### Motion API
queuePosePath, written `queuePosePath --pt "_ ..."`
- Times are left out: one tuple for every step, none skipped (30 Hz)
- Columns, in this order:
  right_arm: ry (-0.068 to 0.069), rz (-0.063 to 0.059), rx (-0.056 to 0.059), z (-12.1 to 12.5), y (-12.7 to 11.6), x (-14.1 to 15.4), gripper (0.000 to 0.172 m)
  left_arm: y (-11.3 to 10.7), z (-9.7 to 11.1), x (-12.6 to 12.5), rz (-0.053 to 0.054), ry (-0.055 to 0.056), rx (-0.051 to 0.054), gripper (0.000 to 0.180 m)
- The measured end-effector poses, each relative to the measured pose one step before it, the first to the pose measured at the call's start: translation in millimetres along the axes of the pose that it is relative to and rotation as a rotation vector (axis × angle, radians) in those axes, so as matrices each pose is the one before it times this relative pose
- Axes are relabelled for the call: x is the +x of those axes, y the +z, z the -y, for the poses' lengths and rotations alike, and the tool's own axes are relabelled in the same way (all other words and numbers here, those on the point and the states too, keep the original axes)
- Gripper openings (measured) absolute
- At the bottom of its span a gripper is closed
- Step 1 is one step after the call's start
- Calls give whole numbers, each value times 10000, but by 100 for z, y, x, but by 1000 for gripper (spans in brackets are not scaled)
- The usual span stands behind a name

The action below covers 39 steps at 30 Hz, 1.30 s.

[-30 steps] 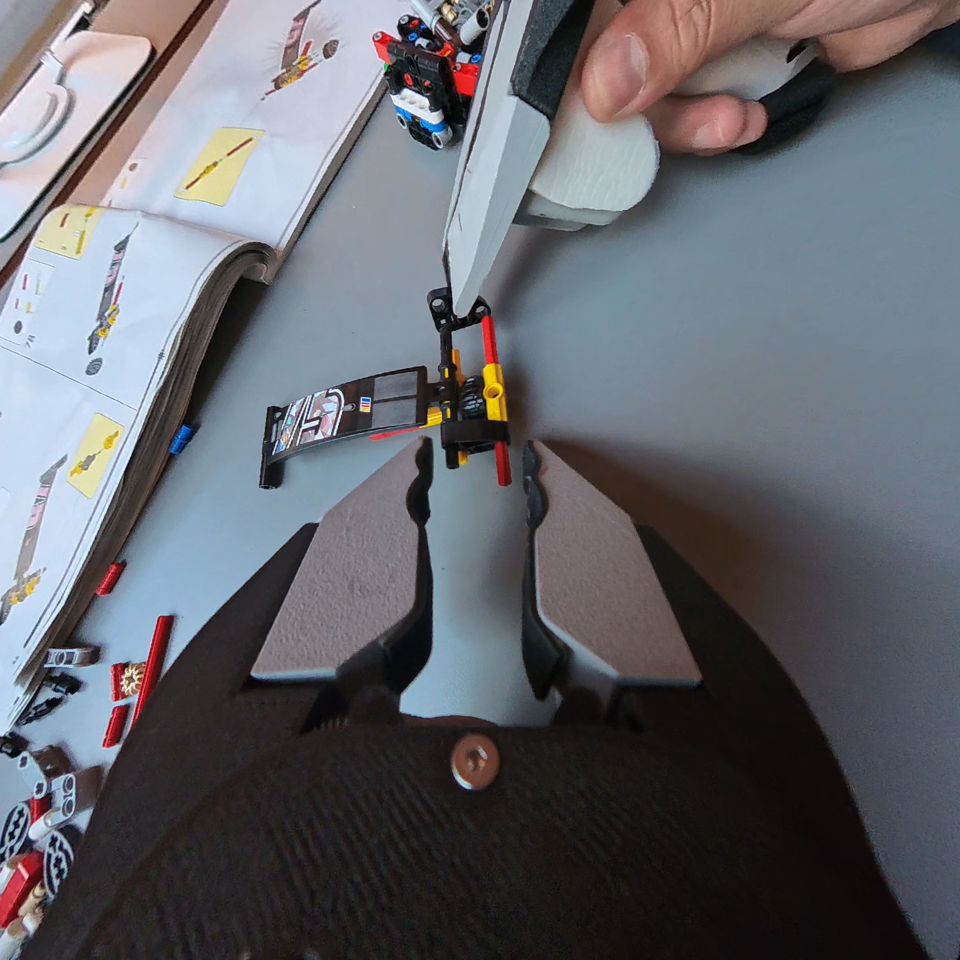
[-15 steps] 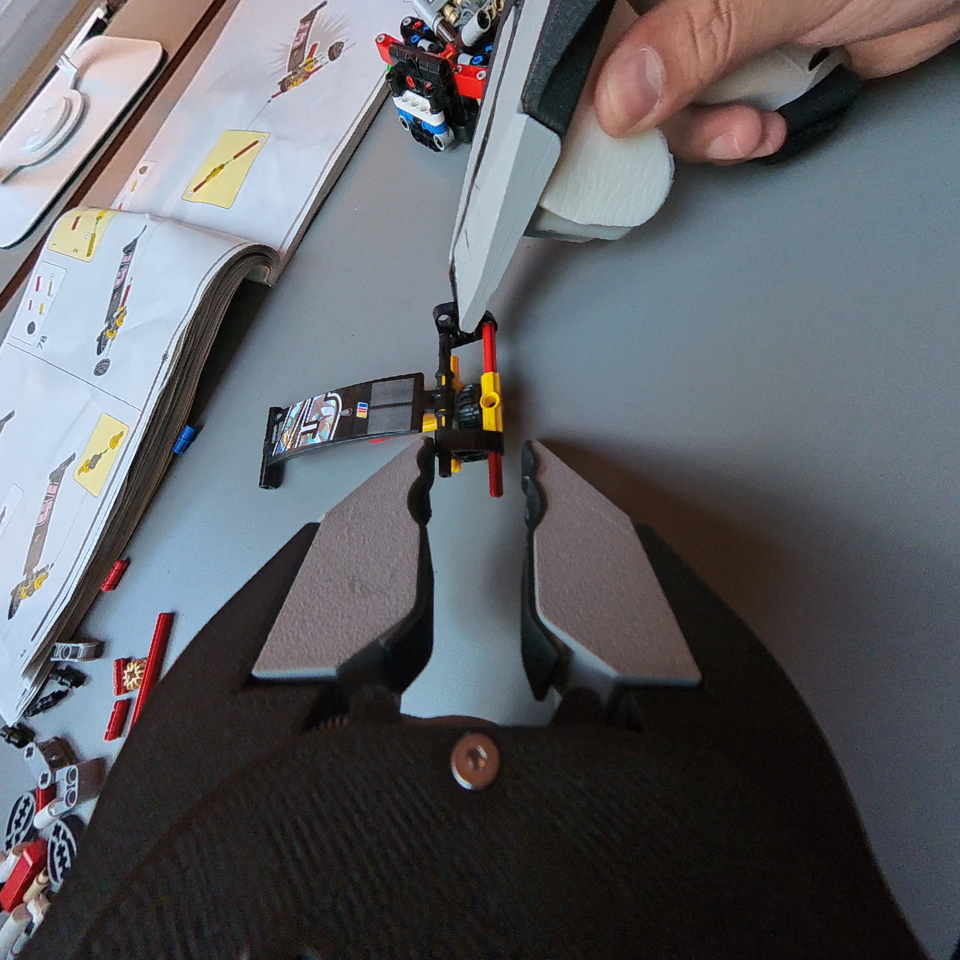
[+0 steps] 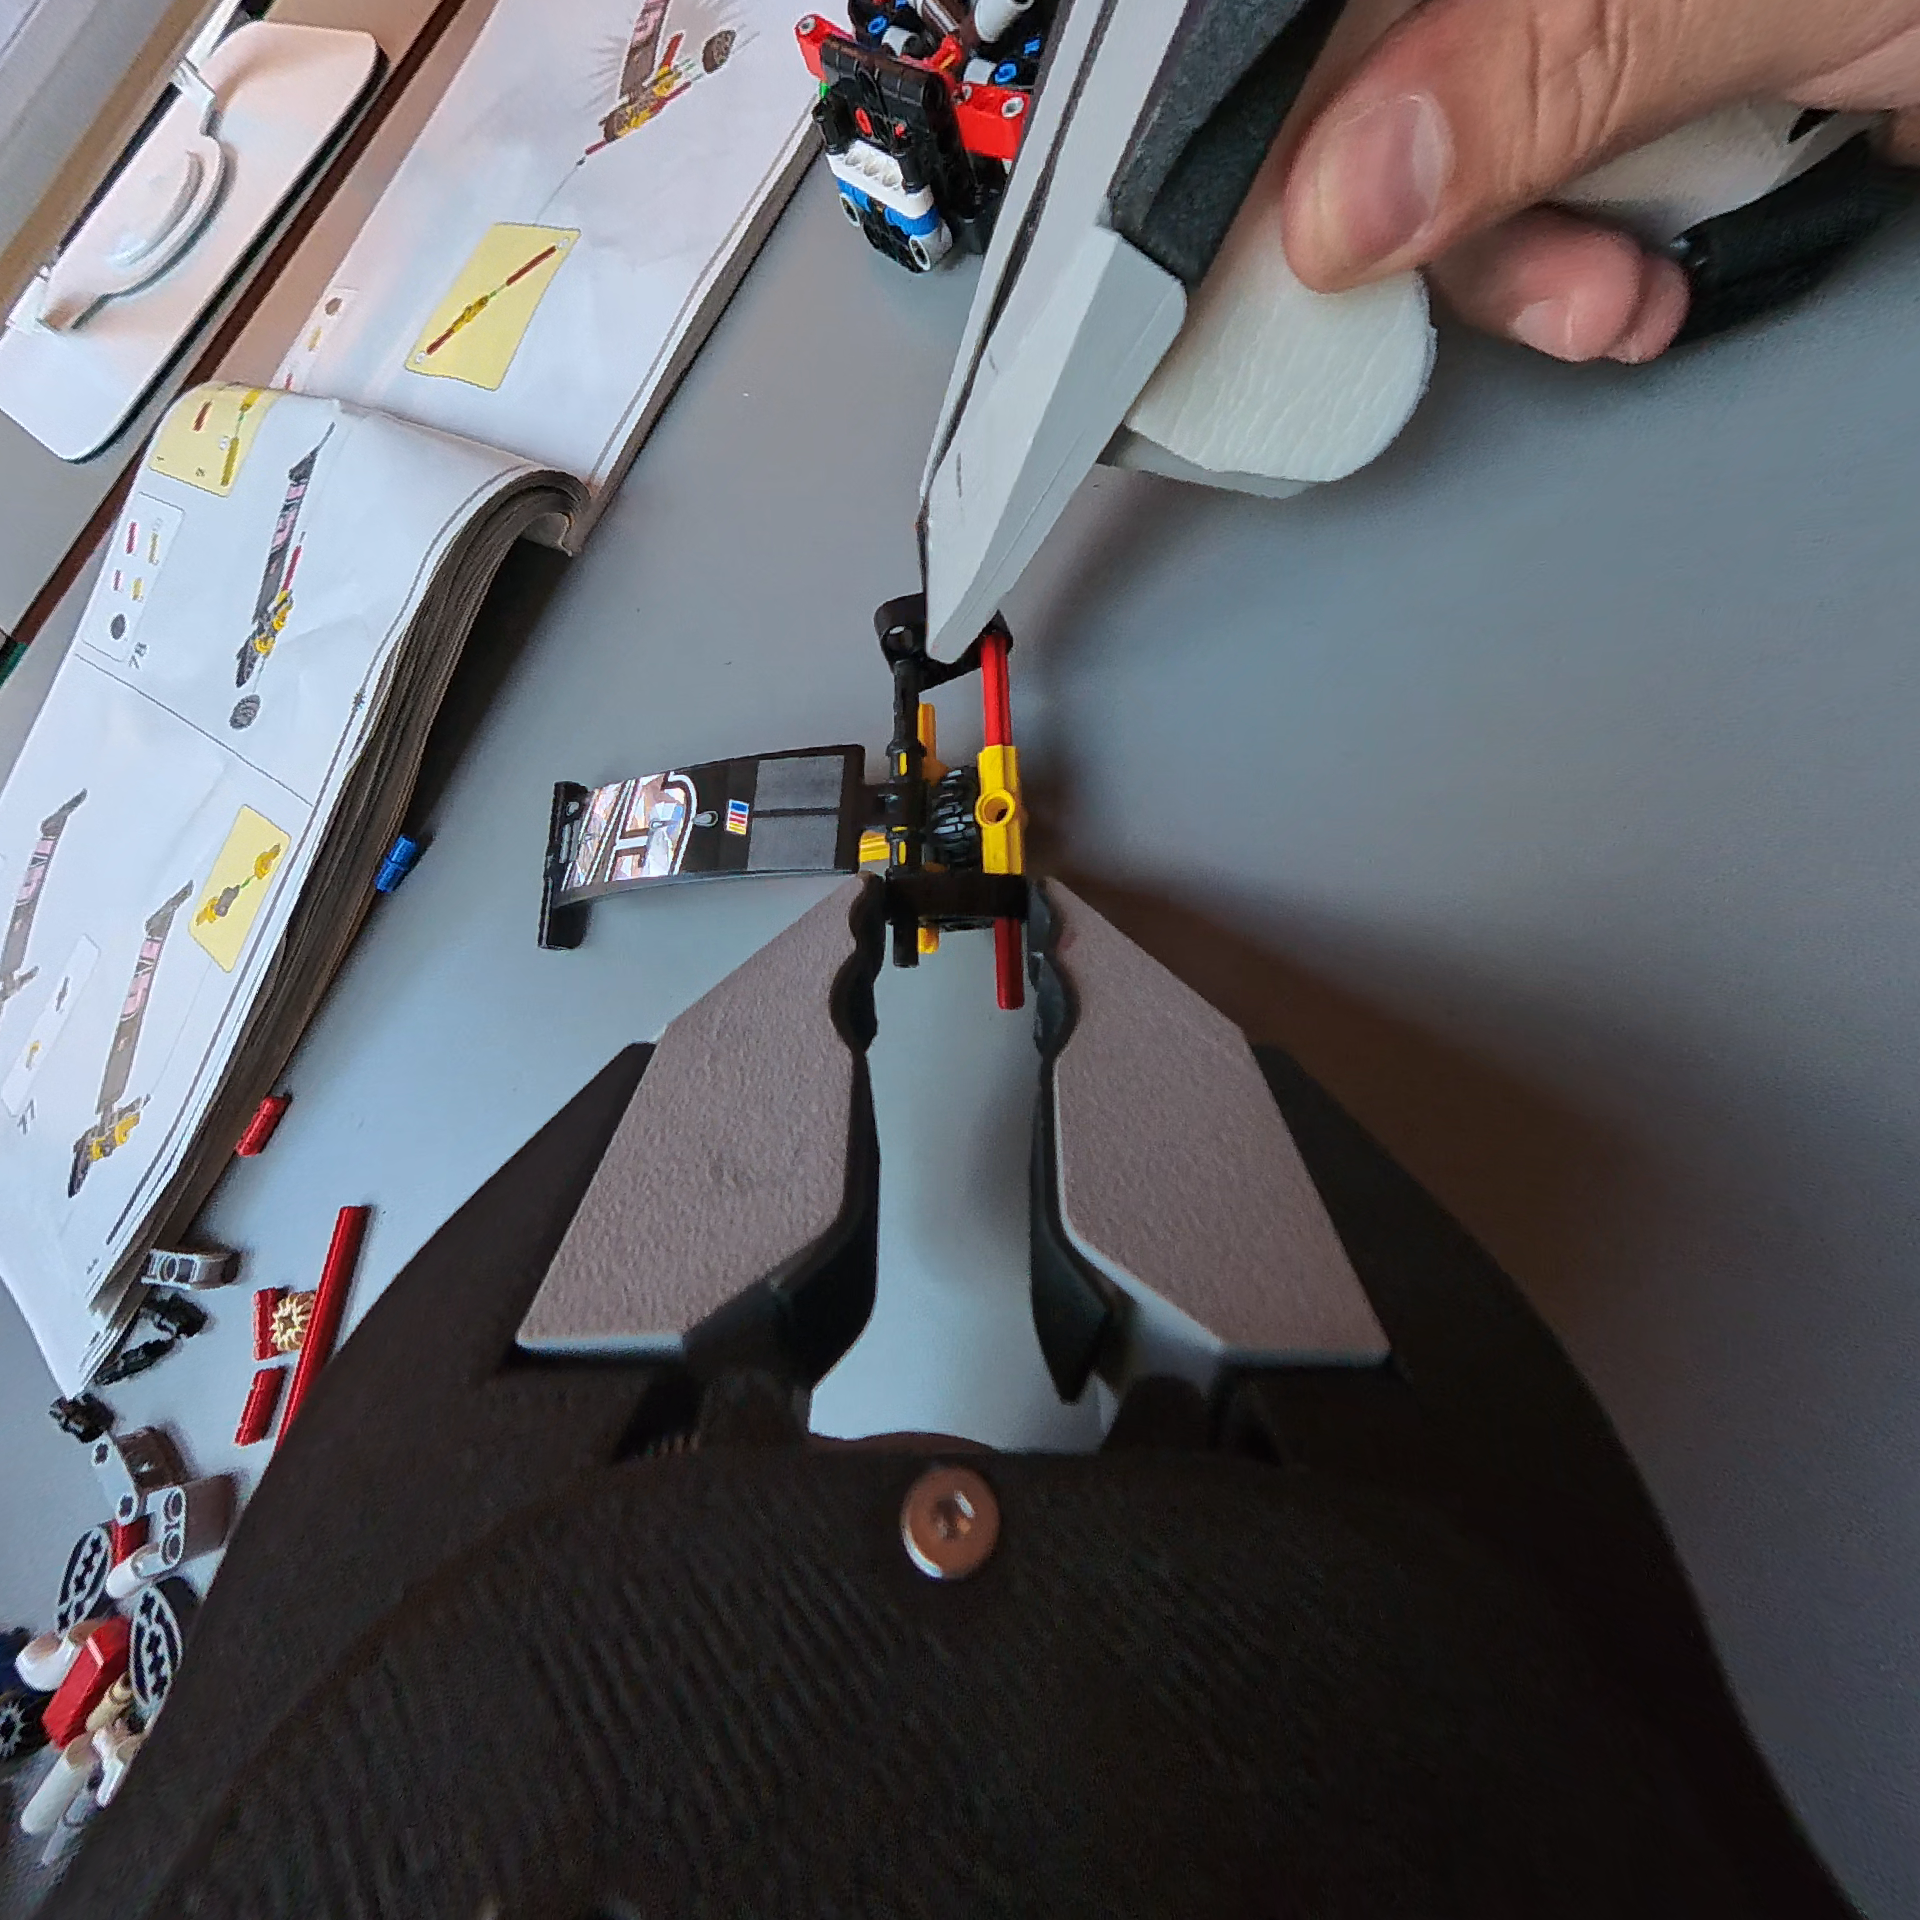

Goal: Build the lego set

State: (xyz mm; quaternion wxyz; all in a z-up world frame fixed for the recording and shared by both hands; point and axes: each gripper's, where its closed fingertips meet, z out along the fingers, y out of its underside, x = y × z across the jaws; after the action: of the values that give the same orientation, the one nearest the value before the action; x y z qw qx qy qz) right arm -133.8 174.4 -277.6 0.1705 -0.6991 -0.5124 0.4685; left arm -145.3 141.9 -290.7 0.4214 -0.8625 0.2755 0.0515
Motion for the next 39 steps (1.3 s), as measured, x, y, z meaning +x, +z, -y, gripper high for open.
queuePosePath --pt "-64 -124 68 42 -36 -6 6 8 47 56 -1 -39 -2 25" --pt "-66 -134 37 3 -25 40 6 -3 53 47 2 -41 5 25" --pt "-65 -141 -3 -41 9 60 6 -25 83 59 7 -19 32 25" --pt "-63 -132 -24 -63 25 62 6 -20 73 62 6 -17 29 25" --pt "-67 -120 -12 -40 15 30 6 -30 27 34 10 -17 13 25" --pt "-83 -119 -3 -24 4 14 6 -17 31 27 0 -12 12 25" --pt "-101 -127 4 -22 -2 6 6 -32 16 28 -9 -7 15 25" --pt "-112 -138 -5 -36 13 13 6 -28 18 25 -4 12 21 25" --pt "-123 -153 -35 -64 16 21 6 -29 45 31 10 35 33 25" --pt "-127 -155 -31 -67 21 21 6 -28 31 13 27 42 24 25" --pt "-125 -154 -6 -41 5 7 6 -22 18 33 24 43 9 25" --pt "-108 -147 -4 -30 -8 13 6 -8 14 55 10 38 8 25" --pt "-72 -125 0 -41 -3 -4 6 -2 -8 75 -18 23 -11 25" --pt "-27 -79 16 -13 -11 -19 6 46 -80 113 -44 12 -65 28" --pt "37 -19 38 11 -25 -43 6 69 -126 88 -33 -7 -102 31" --pt "78 13 20 -14 -25 -40 6 -5 18 -19 13 -27 3 31" --pt "80 23 22 -8 -34 -25 6 7 -12 -1 -12 -24 -5 31" --pt "59 21 55 29 -59 -40 6 16 -20 -30 -7 -44 -22 30" --pt "7 -18 37 17 -44 -37 6 22 -30 -55 8 -46 -21 29" --pt "-47 -69 3 -16 -6 -2 6 0 18 -45 9 -46 5 28" --pt "-80 -110 -18 -44 5 27 6 -32 84 -25 5 -71 38 26" --pt "-102 -139 -38 -64 24 30 6 -58 133 18 -12 -88 71 25" --pt "-135 -164 -43 -64 29 33 6 -51 110 61 -31 -89 61 25" --pt "-168 -186 -35 -73 8 21 6 -19 59 53 -18 -74 20 25" --pt "-207 -225 -19 -49 1 20 6 10 5 21 15 -33 -14 25" --pt "-238 -260 -9 -59 -21 6 5 42 -40 -1 46 17 -48 25" --pt "-247 -250 -6 -45 -26 -34 6 38 -50 -65 103 47 -41 25" --pt "-225 -222 -5 -48 -38 -42 5 27 -30 -53 117 69 -31 25" --pt "-178 -176 0 -35 -32 -38 5 19 -45 -45 121 85 -40 25" --pt "-106 -110 7 -22 -37 -48 5 21 -47 -51 122 75 -43 25" --pt "-13 -31 13 -14 -39 -38 5 12 -32 -15 85 51 -32 25" --pt "103 62 18 -2 -22 -18 5 -2 -15 1 49 24 -17 25" --pt "244 160 19 3 -5 -20 6 4 -15 0 19 -14 -17 26" --pt "391 256 18 17 6 -13 6 5 -9 -1 -4 -37 -15 25" --pt "502 333 32 53 12 -20 6 1 -16 8 -20 -64 -18 25" --pt "576 359 54 68 2 -6 6 12 -10 45 -51 -101 -23 25" --pt "580 364 44 46 9 4 6 -6 2 19 -33 -116 -18 25" --pt "570 375 40 36 -1 -1 6 5 17 22 -16 -98 -17 25" --pt "515 370 22 14 -29 12 6 -2 16 22 -10 -78 -5 25"
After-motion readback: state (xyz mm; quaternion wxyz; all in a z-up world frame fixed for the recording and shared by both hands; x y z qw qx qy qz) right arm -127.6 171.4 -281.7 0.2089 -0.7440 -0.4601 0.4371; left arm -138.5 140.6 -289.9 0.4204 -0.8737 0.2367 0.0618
